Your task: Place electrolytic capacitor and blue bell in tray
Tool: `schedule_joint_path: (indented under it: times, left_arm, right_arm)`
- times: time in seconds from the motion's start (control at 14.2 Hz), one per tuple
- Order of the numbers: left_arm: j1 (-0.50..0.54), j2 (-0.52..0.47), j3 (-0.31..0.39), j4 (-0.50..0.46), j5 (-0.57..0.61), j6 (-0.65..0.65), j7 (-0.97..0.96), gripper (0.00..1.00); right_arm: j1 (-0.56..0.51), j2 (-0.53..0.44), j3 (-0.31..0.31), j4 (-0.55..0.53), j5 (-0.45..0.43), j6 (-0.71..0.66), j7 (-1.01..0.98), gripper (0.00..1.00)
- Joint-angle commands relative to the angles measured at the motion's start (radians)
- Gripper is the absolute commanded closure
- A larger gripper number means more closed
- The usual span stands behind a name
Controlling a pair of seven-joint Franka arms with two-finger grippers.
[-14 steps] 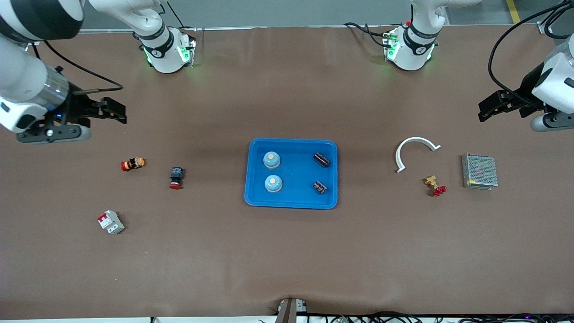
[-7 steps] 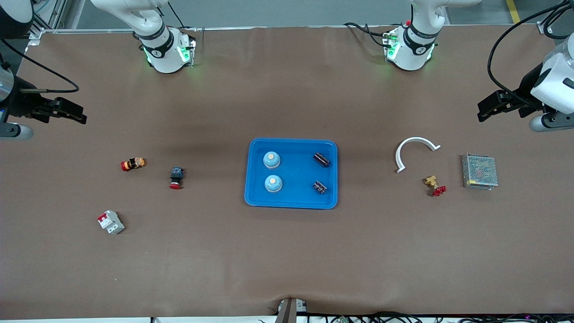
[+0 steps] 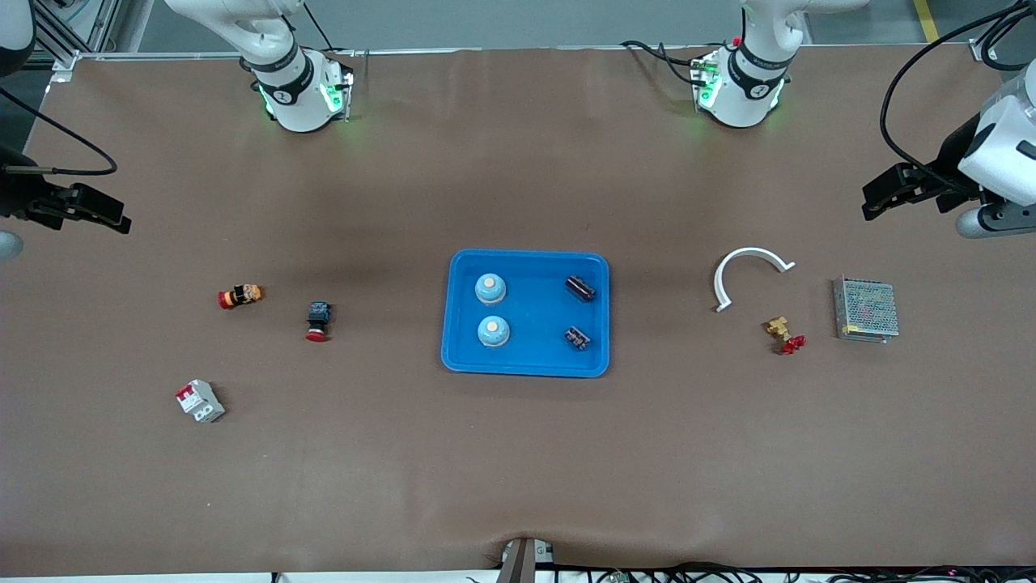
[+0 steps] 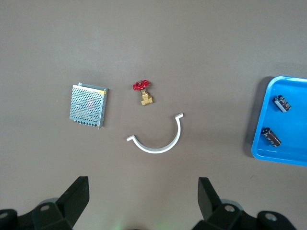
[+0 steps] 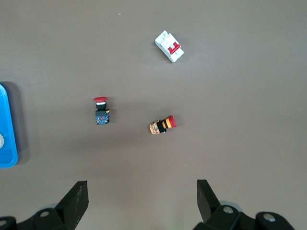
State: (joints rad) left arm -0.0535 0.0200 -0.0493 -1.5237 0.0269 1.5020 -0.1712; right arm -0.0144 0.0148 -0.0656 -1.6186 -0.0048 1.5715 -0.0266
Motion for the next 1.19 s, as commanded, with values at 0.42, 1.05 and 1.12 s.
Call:
schedule_joint_path:
  times: [0.42,1.05,1.12]
  left_arm:
    - [0.004,0.0,0.002,0.011,-0.005,0.004,0.036,0.0]
    - [0.004,0.0,0.003,0.028,-0.005,0.004,0.03,0.0]
    - [0.003,0.0,0.003,0.028,-0.005,0.004,0.03,0.0]
  right_arm:
    - [-0.033,0.022,0.018,0.003,-0.017,0.015,-0.033,0.0]
    - [-0.032,0.024,0.018,0.003,-0.015,0.013,-0.033,0.0]
    - [-0.032,0.024,0.018,0.003,-0.015,0.012,-0.033,0.0]
